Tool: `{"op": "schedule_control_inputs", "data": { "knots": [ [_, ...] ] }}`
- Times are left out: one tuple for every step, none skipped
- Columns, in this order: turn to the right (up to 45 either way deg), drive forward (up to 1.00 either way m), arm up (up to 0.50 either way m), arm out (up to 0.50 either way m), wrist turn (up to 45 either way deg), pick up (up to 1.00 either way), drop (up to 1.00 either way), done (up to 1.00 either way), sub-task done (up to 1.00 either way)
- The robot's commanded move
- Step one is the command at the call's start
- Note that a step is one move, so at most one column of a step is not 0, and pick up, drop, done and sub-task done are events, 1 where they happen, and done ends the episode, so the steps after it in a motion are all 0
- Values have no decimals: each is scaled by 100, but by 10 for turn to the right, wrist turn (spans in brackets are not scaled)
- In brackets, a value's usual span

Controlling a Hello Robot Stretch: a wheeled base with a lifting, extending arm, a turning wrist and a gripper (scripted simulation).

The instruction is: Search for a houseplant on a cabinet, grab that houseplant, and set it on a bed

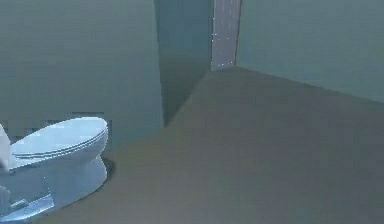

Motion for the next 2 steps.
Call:
{"op": "schedule_control_inputs", "data": {
  "knots": [
    [0, 100, 0, 0, 0, 0, 0, 0, 0],
    [30, 0, 0, 0, 0, 0, 0, 0, 0]
  ]
}}
